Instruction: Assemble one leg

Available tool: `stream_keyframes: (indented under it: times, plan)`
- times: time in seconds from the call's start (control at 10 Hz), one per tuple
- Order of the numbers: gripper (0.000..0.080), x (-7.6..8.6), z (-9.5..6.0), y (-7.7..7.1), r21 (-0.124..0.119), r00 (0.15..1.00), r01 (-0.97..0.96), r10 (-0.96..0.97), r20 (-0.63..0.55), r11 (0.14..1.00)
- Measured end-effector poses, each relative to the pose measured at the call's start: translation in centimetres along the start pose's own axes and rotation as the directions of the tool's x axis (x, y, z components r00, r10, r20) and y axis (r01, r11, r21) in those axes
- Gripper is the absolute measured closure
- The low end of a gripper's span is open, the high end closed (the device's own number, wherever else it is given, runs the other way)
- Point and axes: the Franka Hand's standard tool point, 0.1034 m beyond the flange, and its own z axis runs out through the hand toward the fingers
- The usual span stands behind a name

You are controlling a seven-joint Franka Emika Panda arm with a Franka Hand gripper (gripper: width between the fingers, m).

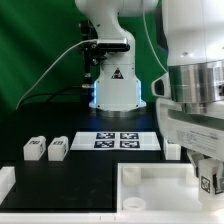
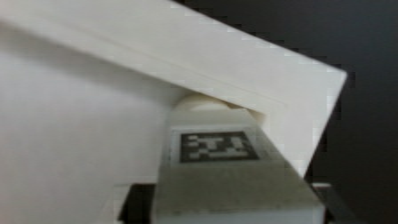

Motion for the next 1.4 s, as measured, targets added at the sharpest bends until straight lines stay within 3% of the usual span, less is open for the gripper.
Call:
stream_keyframes:
  times: [0.1,0.2,0.4,0.5,0.6,0.7,0.9,1.1,1.2,1.4]
  plan:
    - [0.0506,-0.3,0.0,0.1,0.038,0.972,-0.236,0.236,0.005,0.971]
    - [0.0506,-0.6,0.1,0.0,0.06,0.921,-0.39,0.389,0.027,0.919]
    - [0.0505,-0.8,0.1,-0.2,0.068,0.804,-0.594,0.59,0.068,0.801]
    - [0.0505,-0.8,0.1,-0.2,0.068,0.807,-0.59,0.586,0.065,0.805]
    - [0.0431,-0.8,0.1,-0.2,0.068,0.81,-0.587,0.583,0.065,0.807]
    - [0.0431,-0.8,0.1,-0.1,0.069,0.822,-0.57,0.567,0.063,0.819]
    - [0.0179,-0.8,0.1,-0.2,0.069,0.934,-0.356,0.354,0.048,0.932]
    - [0.0156,-1.9,0.1,0.2,-0.033,0.999,0.026,-0.025,0.046,0.999]
    - [0.0151,-1.4,0.0,-0.2,-0.001,0.996,0.085,-0.085,0.029,0.996]
    - [0.015,-1.3,0.0,-0.1,0.003,0.949,0.314,-0.314,0.024,0.949]
